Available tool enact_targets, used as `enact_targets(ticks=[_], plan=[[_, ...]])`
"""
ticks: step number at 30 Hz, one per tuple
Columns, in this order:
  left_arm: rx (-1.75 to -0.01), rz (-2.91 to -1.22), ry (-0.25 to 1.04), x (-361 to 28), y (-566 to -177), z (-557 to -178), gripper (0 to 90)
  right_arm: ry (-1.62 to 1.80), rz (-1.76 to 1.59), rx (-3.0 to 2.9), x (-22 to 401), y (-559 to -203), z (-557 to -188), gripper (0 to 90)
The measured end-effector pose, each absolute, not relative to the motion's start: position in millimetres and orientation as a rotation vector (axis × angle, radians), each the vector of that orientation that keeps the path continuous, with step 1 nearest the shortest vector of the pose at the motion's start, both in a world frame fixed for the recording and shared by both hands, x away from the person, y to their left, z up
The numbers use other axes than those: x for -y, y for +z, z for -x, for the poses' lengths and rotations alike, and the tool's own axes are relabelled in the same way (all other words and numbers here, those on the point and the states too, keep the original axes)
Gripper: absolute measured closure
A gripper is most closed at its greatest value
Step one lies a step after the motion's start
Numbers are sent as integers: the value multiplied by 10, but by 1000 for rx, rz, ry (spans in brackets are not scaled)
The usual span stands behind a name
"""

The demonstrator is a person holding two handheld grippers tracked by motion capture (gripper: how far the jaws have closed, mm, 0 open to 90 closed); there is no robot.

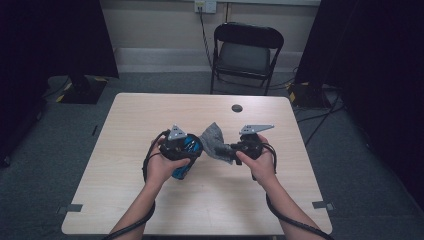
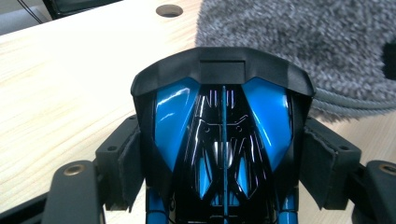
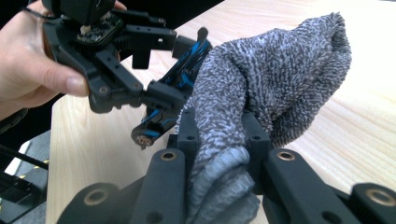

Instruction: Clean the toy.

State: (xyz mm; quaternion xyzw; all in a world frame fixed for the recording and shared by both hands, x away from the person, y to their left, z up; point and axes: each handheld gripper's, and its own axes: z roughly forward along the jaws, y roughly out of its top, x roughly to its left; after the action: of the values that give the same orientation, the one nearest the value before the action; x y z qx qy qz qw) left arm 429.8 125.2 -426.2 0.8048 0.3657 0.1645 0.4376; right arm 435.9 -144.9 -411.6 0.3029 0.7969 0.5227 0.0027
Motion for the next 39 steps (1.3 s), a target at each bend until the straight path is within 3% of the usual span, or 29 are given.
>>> enact_targets(ticks=[19, 26, 39], plan=[[-951, -1944, 426, -1385, -4211, -4335, 255, 1647, -880, -2528, 1490, -4132, -4212, 746], [-956, -1920, 433, -1430, -4149, -4331, 255, 1622, -943, -2504, 1700, -4228, -4201, 746], [-884, -1930, 392, -1214, -4041, -4281, 255, 1585, -1078, -2352, 1841, -4193, -4375, 746]])
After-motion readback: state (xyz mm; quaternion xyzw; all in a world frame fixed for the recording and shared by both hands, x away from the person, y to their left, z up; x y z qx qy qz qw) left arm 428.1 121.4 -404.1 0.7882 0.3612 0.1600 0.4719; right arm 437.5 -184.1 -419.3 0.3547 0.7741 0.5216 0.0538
